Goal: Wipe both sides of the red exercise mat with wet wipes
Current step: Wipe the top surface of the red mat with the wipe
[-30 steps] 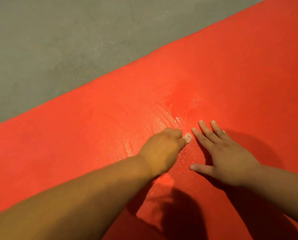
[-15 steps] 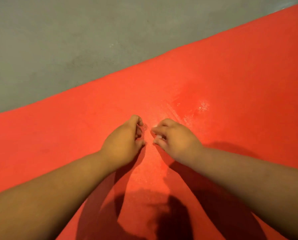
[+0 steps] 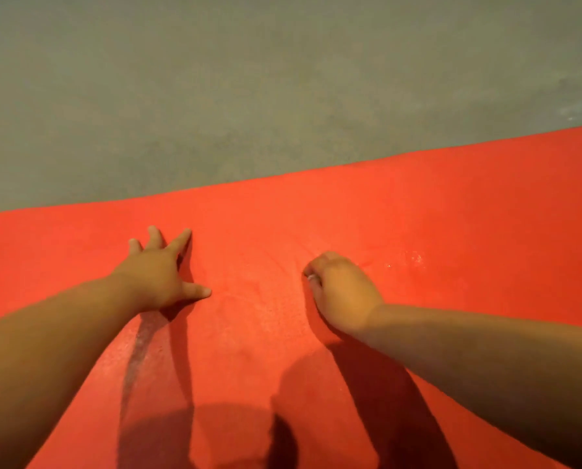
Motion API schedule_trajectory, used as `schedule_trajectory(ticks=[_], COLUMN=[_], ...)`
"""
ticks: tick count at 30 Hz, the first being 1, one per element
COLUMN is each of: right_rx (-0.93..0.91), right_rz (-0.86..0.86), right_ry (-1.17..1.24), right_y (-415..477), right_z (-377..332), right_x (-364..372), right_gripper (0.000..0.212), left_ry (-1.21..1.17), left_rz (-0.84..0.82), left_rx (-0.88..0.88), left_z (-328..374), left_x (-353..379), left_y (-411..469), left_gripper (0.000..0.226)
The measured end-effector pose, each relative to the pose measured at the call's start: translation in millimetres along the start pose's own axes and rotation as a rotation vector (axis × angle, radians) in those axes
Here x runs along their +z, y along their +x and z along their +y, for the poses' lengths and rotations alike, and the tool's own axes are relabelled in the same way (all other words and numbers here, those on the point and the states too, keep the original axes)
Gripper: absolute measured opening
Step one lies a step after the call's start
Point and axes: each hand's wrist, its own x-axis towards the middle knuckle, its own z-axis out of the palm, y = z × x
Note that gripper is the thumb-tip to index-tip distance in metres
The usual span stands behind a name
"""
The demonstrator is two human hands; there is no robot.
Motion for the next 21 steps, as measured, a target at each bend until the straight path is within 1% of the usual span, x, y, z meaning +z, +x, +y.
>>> schedule_trajectory(ticks=[2,3,4,5,7,8,9,10,12,14,15,16,17,18,19,21], right_rx=[-0.307,-0.37,-0.308,-0.148,0.319,0.495,0.557,0.519,0.327,0.011,-0.148,-0.255,-0.276,-0.227,-0.125,0.209], right_rz=[-0.205,-0.207,-0.158,-0.06,0.165,0.214,0.238,0.248,0.189,0.039,-0.056,-0.108,-0.088,-0.035,0.036,0.183], right_ry=[-0.103,-0.171,-0.219,-0.226,-0.198,-0.189,-0.172,-0.117,0.033,0.069,0.043,0.013,-0.005,-0.033,-0.06,-0.117], right_y=[0.1,10.2,21.7,32.5,46.7,49.9,53.3,55.3,51.9,37.5,30.6,29.3,34.7,43.0,51.3,65.8], right_z=[-6.8,4.4,20.3,39.6,83.1,92.5,86.3,67.2,8.2,-45.6,-59.0,-57.9,-43.2,-20.9,5.0,62.0], right_x=[-2.1,-9.5,-20.4,-33.9,-63.4,-70.3,-67.0,-55.1,-19.2,14.3,22.7,22.1,14.1,2.0,-12.5,-44.7], right_gripper=[0.019,0.016,0.015,0.017,0.02,0.022,0.023,0.024,0.026,0.024,0.023,0.023,0.022,0.022,0.022,0.023], left_ry=[-0.017,-0.03,-0.044,-0.052,-0.056,-0.058,-0.062,-0.067,-0.068,-0.053,-0.045,-0.041,-0.04,-0.042,-0.038,-0.005], left_rz=[-0.01,-0.013,-0.016,-0.019,-0.02,-0.017,-0.014,-0.014,-0.02,-0.024,-0.022,-0.02,-0.017,-0.013,-0.012,-0.008], left_rx=[0.003,0.004,0.003,0.002,0.002,0.0,-0.002,-0.002,-0.003,-0.009,-0.012,-0.012,-0.01,-0.008,-0.009,-0.009], left_z=[-1.6,-2.2,-3.1,-3.4,-3.3,-3.5,-3.6,-3.5,-3.0,-2.9,-3.2,-3.4,-3.2,-2.7,-2.3,-2.9], left_x=[2.3,2.7,3.0,3.7,5.9,6.7,6.6,5.9,4.0,4.0,4.2,4.2,3.9,3.4,3.3,3.6], left_y=[3.3,5.1,7.4,9.3,11.8,12.9,13.6,14.1,14.2,13.6,13.5,13.5,13.6,13.4,12.8,11.5], left_gripper=[0.121,0.121,0.122,0.122,0.123,0.124,0.124,0.124,0.125,0.126,0.126,0.125,0.125,0.125,0.124,0.123])
